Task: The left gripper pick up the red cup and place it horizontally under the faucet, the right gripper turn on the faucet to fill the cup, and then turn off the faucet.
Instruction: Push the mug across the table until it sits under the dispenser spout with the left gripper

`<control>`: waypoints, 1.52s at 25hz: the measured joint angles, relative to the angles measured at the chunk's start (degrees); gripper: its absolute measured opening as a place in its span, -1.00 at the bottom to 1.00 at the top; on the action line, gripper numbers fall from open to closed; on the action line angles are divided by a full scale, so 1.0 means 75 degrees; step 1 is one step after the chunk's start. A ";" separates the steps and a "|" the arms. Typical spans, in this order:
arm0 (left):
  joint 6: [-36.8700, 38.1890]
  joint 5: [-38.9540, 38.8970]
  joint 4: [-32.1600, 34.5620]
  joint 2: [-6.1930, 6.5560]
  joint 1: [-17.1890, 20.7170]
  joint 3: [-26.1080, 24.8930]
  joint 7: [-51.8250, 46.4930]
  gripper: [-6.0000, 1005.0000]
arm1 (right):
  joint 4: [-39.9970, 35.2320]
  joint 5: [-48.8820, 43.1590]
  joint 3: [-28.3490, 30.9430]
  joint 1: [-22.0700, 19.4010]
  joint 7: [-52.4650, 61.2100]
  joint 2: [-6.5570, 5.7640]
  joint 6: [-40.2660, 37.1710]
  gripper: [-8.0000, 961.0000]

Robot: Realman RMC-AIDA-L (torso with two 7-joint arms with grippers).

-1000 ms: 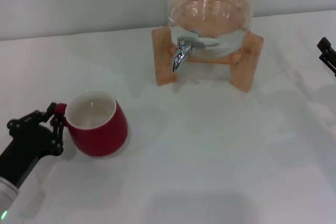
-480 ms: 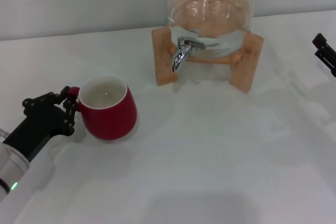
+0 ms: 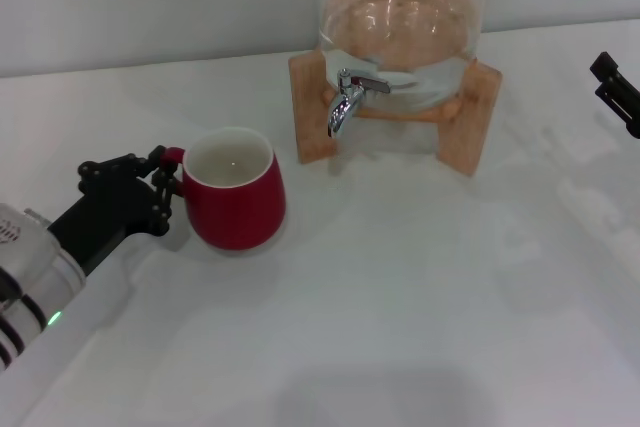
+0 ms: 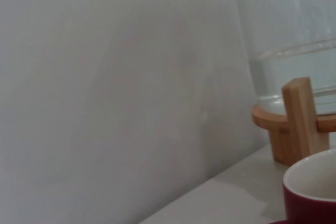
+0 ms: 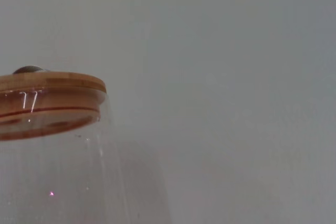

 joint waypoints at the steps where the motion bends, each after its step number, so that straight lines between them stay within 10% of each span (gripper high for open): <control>1: -0.0057 0.0052 0.0011 -0.0005 -0.0048 0.0001 -0.0042 -0.81 | 0.0000 0.0000 0.0000 0.0002 0.0000 0.0000 -0.0029 0.82; 38: -0.1380 0.1281 0.0706 -0.0052 -0.0925 0.0023 -0.0394 -0.81 | -0.0005 0.0000 -0.0109 0.0003 0.0103 0.0000 -0.0357 0.81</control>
